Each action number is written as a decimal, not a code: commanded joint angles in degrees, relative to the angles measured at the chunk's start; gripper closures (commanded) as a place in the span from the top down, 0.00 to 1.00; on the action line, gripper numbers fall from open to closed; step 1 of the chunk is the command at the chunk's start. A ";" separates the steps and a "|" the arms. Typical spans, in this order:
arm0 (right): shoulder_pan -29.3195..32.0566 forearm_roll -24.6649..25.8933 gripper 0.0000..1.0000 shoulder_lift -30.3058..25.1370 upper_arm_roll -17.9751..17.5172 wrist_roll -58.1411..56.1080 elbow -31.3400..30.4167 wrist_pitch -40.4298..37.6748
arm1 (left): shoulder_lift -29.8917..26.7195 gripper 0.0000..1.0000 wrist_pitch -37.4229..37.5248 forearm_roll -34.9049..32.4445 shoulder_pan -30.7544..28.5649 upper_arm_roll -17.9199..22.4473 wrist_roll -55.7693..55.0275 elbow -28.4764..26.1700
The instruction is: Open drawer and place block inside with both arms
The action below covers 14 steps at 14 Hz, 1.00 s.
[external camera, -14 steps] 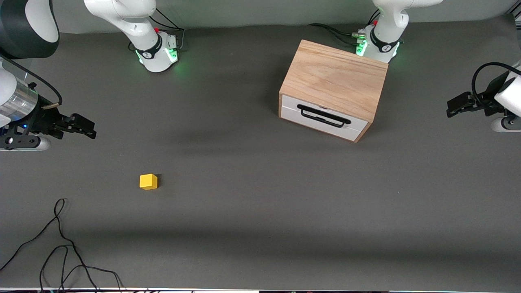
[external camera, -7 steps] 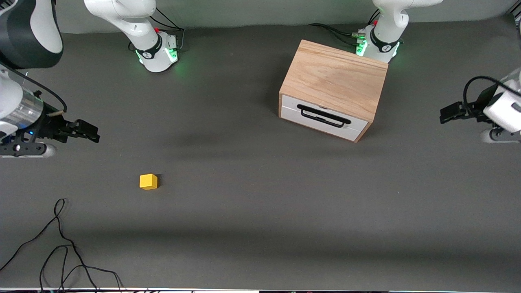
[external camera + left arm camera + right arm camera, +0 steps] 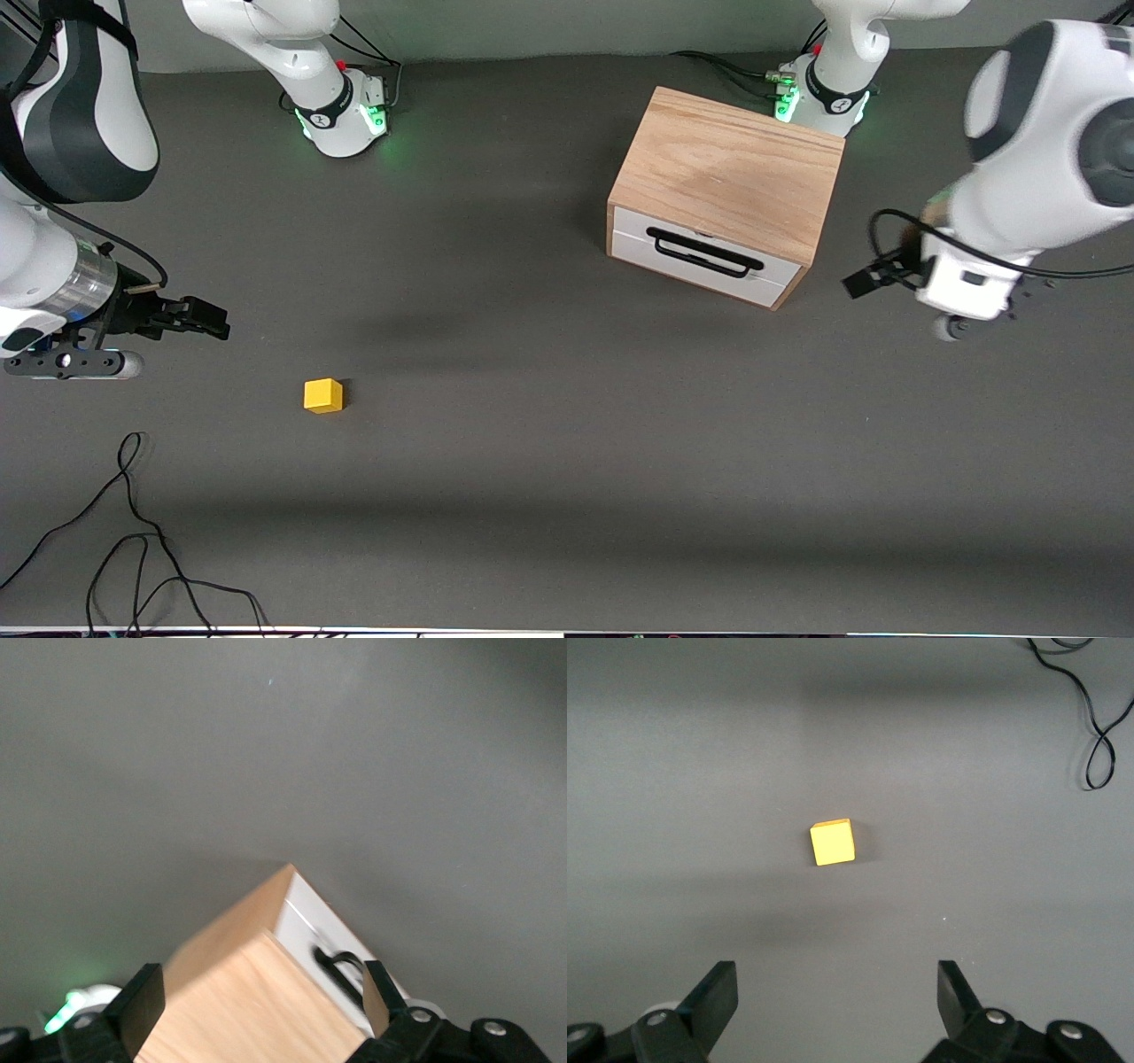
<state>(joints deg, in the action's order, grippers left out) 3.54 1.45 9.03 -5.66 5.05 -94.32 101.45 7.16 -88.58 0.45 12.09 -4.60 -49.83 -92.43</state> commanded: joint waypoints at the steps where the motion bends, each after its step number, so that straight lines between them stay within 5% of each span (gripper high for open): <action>1: 0.15 0.66 1.00 1.26 0.30 -0.92 1.51 0.85 | 1.10 1.00 0.25 0.08 7.31 0.82 -20.32 1.20; 6: 0.15 3.39 1.00 1.08 0.21 -1.70 4.50 0.25 | 2.86 1.00 -0.80 -0.90 17.78 0.82 -40.94 1.20; 14: 0.15 0.84 1.00 2.30 0.56 -3.02 0.38 2.14 | 9.70 1.00 -9.32 0.34 19.99 0.82 -52.56 -2.31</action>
<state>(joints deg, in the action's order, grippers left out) 3.77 3.35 10.32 -5.50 3.59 -92.06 100.47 14.50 -95.98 0.24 31.43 -4.53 -100.38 -93.90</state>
